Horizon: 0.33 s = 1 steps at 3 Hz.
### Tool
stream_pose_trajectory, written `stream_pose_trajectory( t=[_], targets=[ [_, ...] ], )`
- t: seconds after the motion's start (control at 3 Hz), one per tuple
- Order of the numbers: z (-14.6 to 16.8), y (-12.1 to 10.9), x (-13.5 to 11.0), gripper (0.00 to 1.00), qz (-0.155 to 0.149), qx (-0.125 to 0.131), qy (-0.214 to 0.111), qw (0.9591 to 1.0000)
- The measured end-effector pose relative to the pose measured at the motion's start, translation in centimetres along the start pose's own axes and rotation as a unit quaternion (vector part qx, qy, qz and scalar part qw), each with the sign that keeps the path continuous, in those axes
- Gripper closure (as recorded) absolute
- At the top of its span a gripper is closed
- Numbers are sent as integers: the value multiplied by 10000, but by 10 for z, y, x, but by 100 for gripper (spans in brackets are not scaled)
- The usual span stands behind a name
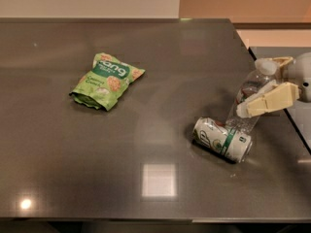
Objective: Move water bottle near 7up can
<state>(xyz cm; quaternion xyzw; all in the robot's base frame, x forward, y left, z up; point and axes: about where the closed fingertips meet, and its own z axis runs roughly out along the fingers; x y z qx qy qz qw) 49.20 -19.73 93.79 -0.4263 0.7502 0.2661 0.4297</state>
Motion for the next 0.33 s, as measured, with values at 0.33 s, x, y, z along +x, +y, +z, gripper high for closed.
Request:
stream_pose_trajectory(
  t=[0.33],
  targets=[
    [0,0,0,0,0,-1,0,10000]
  ],
)
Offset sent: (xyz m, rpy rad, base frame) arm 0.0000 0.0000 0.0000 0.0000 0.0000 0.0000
